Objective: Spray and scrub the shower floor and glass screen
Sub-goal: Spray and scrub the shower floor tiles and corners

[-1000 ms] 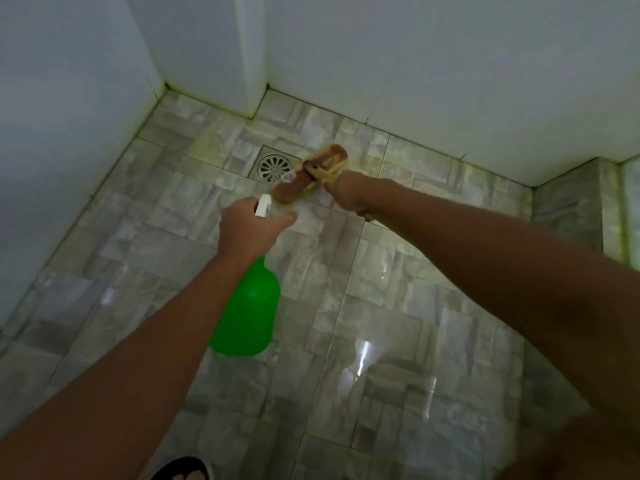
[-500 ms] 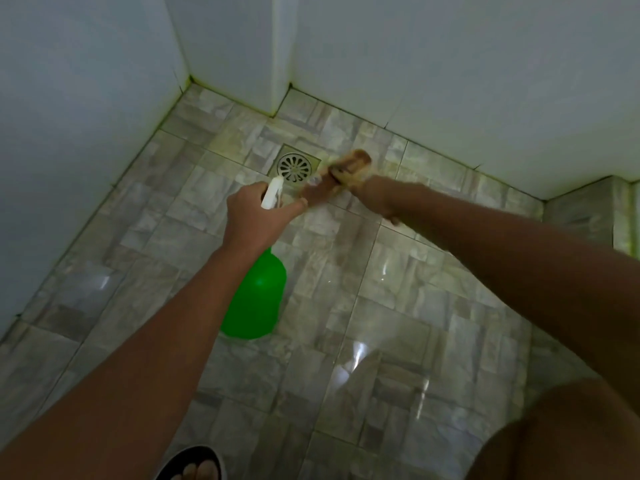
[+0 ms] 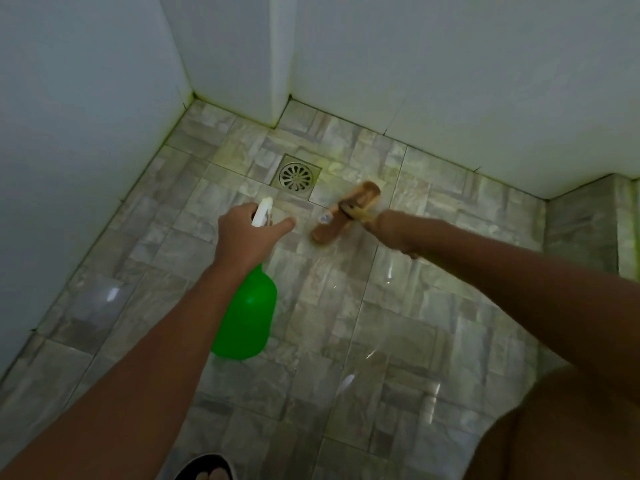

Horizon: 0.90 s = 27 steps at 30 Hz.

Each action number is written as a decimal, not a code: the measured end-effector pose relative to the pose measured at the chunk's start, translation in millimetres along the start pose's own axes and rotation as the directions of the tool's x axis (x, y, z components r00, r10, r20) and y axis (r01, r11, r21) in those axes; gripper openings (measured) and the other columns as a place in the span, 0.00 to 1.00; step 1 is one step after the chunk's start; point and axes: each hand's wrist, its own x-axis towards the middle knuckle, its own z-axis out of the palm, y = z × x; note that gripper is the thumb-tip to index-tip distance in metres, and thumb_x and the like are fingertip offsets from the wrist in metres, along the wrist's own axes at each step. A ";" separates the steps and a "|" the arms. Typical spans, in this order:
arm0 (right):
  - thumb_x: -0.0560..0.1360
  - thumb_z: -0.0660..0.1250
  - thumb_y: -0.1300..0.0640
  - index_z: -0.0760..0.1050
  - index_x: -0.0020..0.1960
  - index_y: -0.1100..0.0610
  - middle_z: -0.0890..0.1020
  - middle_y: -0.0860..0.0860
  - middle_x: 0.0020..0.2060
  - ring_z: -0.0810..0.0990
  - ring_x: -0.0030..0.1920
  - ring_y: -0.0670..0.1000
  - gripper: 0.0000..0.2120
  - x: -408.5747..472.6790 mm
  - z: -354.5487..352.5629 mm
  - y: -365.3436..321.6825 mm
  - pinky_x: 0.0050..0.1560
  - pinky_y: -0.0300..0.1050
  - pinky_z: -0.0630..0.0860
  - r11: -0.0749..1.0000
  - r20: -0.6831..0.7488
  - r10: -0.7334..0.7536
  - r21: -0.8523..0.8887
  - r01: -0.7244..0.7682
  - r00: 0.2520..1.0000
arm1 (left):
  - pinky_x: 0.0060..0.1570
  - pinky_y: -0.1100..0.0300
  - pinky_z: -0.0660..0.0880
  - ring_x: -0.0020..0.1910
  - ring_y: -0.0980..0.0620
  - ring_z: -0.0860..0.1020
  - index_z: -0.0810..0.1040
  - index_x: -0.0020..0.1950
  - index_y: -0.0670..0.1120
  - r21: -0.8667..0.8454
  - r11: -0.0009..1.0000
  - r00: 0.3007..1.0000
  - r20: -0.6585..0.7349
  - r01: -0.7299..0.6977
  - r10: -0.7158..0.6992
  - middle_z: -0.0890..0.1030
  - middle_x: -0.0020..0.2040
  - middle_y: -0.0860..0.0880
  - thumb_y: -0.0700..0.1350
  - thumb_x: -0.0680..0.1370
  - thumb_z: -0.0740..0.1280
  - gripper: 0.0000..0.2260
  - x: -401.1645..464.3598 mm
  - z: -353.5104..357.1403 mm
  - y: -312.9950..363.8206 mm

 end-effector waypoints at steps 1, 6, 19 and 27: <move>0.82 0.49 0.38 0.71 0.51 0.62 0.78 0.58 0.35 0.78 0.27 0.57 0.27 10.6 -8.4 -14.9 0.35 0.52 0.80 0.999 -0.026 -0.024 0.021 0.024 0.999 | 0.37 0.41 0.81 0.32 0.49 0.74 0.77 0.38 0.35 0.004 1.000 1.000 0.001 0.000 0.000 0.77 0.33 0.38 0.56 0.70 0.81 0.25 -0.5 0.0 1.2; 0.81 0.50 0.40 0.70 0.49 0.52 0.72 0.60 0.37 0.68 0.28 0.52 0.18 42.2 -35.5 -90.3 0.30 0.46 0.69 0.957 -0.080 -0.133 0.249 0.149 0.988 | 0.35 0.53 0.72 0.32 0.50 0.72 0.75 0.38 0.33 0.017 0.999 0.999 -0.006 -0.040 0.040 0.76 0.32 0.40 0.55 0.70 0.81 0.26 -4.4 -4.5 2.6; 0.82 0.51 0.41 0.69 0.50 0.60 0.75 0.57 0.38 0.74 0.28 0.53 0.22 -12.3 -24.0 34.4 0.24 0.43 0.72 0.964 -0.167 0.041 0.266 0.005 0.985 | 0.30 0.58 0.66 0.29 0.53 0.70 0.68 0.31 0.46 0.068 0.998 0.999 -0.043 0.011 -0.008 0.73 0.30 0.49 0.54 0.72 0.80 0.23 6.1 -6.1 3.7; 0.85 0.47 0.53 0.64 0.38 0.52 0.74 0.60 0.42 0.73 0.30 0.54 0.19 3.4 -31.0 13.8 0.24 0.35 0.74 0.992 -0.122 -0.012 0.121 0.027 0.993 | 0.29 0.59 0.65 0.27 0.54 0.68 0.66 0.30 0.47 0.022 0.999 0.999 -0.031 0.038 -0.037 0.70 0.28 0.51 0.52 0.72 0.80 0.25 6.9 2.5 7.4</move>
